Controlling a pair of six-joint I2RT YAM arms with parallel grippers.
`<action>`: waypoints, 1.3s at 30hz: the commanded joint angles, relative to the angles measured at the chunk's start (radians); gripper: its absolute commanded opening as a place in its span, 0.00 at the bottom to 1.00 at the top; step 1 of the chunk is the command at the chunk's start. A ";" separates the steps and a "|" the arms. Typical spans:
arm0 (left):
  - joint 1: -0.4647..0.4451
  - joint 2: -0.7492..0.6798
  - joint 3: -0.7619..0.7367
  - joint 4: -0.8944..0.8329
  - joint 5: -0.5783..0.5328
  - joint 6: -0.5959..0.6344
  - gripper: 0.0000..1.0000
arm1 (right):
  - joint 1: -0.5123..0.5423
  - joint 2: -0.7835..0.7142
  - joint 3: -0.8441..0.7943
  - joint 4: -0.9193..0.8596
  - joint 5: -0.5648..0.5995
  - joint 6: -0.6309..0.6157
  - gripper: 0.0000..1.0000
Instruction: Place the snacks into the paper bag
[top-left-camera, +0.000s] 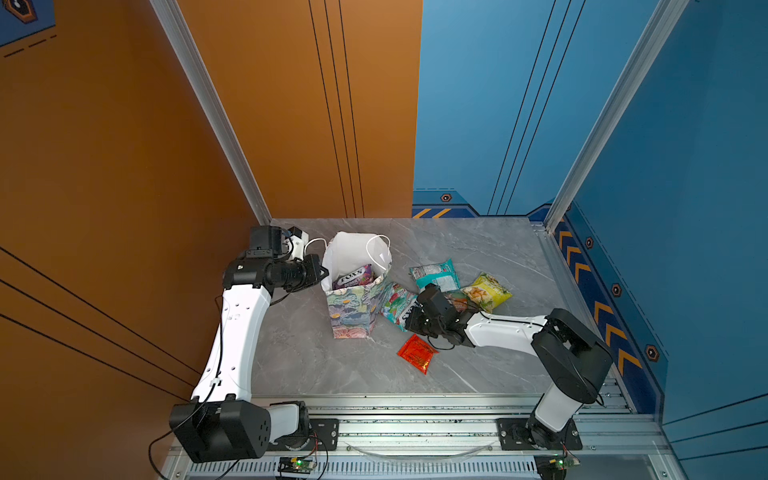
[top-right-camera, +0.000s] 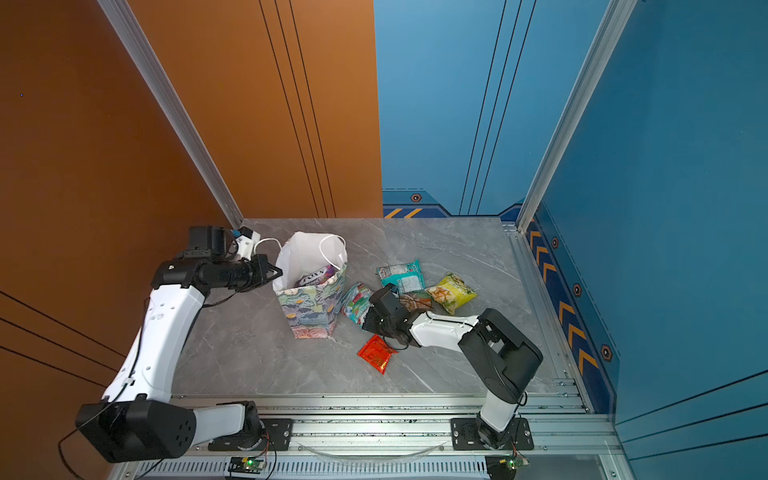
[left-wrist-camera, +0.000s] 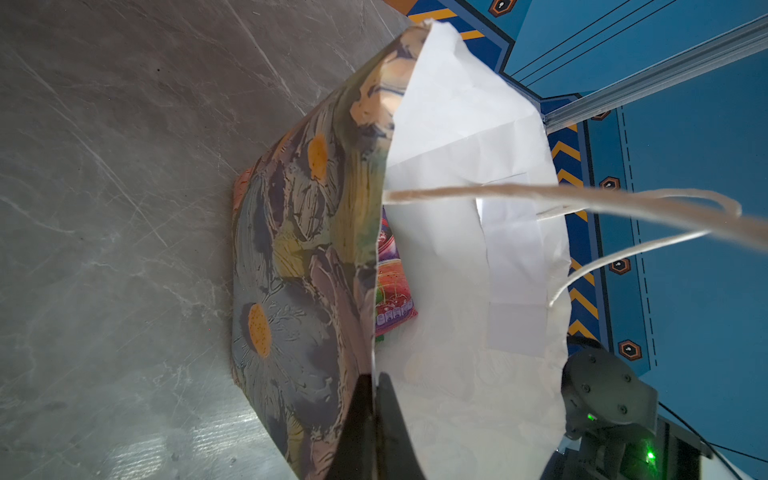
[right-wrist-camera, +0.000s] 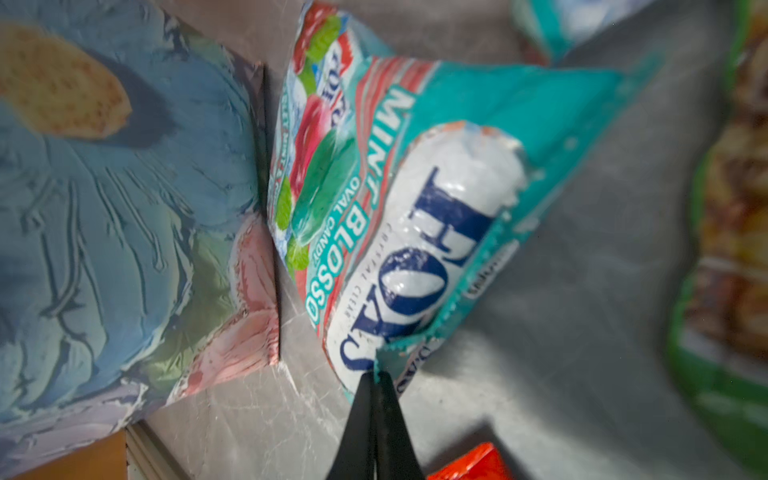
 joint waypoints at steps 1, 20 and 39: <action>0.002 -0.030 -0.004 0.029 0.042 0.003 0.00 | 0.044 0.002 -0.016 0.070 0.019 0.095 0.28; -0.001 -0.037 -0.007 0.036 0.048 -0.005 0.00 | -0.277 -0.122 0.165 -0.374 -0.171 -0.431 0.73; 0.003 -0.035 0.002 0.036 0.051 -0.006 0.00 | -0.298 0.216 0.349 -0.368 -0.386 -0.502 0.66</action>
